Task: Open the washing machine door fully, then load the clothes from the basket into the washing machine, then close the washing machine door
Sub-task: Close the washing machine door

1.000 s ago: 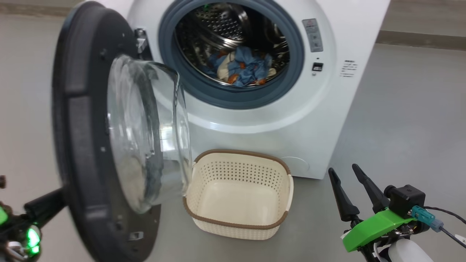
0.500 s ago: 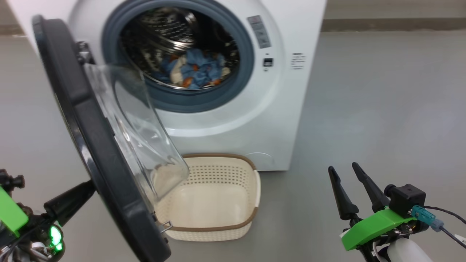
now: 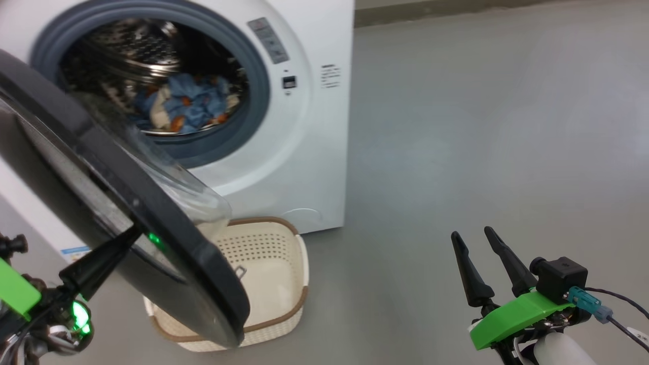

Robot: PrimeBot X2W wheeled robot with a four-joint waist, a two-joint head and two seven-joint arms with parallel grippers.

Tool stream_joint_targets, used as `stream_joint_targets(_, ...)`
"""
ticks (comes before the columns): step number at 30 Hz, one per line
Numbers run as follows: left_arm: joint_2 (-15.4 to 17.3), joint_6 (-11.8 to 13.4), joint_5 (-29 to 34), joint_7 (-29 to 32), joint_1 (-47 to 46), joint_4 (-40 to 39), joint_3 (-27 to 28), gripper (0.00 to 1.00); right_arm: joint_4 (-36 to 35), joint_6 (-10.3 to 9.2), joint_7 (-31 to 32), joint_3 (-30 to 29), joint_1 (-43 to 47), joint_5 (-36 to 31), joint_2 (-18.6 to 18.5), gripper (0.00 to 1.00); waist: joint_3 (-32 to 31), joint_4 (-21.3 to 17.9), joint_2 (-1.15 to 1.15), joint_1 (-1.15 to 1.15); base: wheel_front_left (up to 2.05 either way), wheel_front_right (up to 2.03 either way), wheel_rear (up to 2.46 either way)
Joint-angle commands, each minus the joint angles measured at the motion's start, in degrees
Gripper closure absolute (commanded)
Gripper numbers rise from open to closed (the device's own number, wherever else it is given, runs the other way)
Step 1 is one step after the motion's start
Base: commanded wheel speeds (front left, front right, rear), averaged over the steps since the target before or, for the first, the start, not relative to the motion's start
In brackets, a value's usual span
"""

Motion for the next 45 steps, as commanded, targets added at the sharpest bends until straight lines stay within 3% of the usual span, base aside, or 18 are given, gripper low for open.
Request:
stream_joint_targets(1,0.9,-0.8,0.2,-0.4,-3.6,-1.9,1.9,1.0,-1.7,0.43,-0.5,1.0,-1.4,-0.5,-0.1,0.0,1.1,-2.4,0.0,0.0,0.0,0.0,0.0)
stream_joint_targets(11,0.1,-2.9,2.0,-3.0,-5.8,-0.2,2.1,1.0,-1.8,0.43,-0.5,0.7,-1.4,-1.0,0.4,0.0,1.7,-3.3,0.0,0.0,0.0,0.0,0.0)
stream_joint_targets(21,0.0,-4.5,5.0,-5.2,-6.6,0.4,1.6,1.0,-1.8,0.43,-0.5,0.7,-1.0,-1.4,0.8,0.0,1.3,0.2,0.0,0.0,0.0,0.0,0.0)
stream_joint_targets(27,0.3,-6.5,10.6,-10.6,-5.7,-1.0,1.8,1.0,-1.2,0.43,-0.5,0.9,-1.2,-0.7,0.2,0.0,0.7,2.1,0.0,0.0,0.0,0.0,0.0)
stream_joint_targets(31,1.0,-7.0,15.3,-14.8,-4.7,-2.5,1.3,0.67,-1.1,0.43,-0.5,1.0,-1.2,-0.5,-0.2,0.0,0.3,3.1,0.0,0.0,0.0,0.0,0.0)
stream_joint_targets(32,1.5,-7.0,18.1,-17.3,-3.9,-4.5,0.5,0.51,-1.1,0.43,-0.5,1.0,-1.3,-0.4,-0.4,0.0,0.2,3.4,0.0,0.0,0.0,0.0,0.0)
stream_joint_targets(33,1.9,-7.0,19.4,-18.6,-3.5,-5.8,0.0,0.09,-1.1,0.43,-0.5,1.0,-1.3,-0.3,-0.5,0.0,0.2,3.6,0.0,0.0,0.0,0.0,0.0)
stream_joint_targets(34,2.1,-7.0,20.5,-20.2,-3.0,-6.9,-0.4,0.0,-1.2,0.43,-0.5,1.0,-1.4,-0.3,-0.5,0.0,0.3,3.7,0.0,0.0,0.0,0.0,0.0)
stream_joint_targets(37,4.6,-7.0,27.5,-26.7,-0.9,-9.5,-2.7,0.0,-1.4,0.43,-0.5,0.8,-1.5,-0.3,-0.7,0.0,0.4,3.8,0.0,0.0,0.0,0.0,0.0)
stream_joint_targets(38,4.6,-7.0,27.5,-26.7,-0.9,-9.5,-2.7,0.0,-1.4,0.43,-0.5,0.8,-1.5,-0.3,-0.7,0.0,0.4,3.8,0.0,0.0,0.0,0.0,0.0)
stream_joint_targets(45,7.1,-7.1,34.9,-41.7,3.0,-10.1,-8.4,0.0,-1.7,0.43,-0.5,0.4,-1.5,-0.3,-1.0,0.0,0.7,3.5,0.0,0.0,0.0,0.0,0.0)
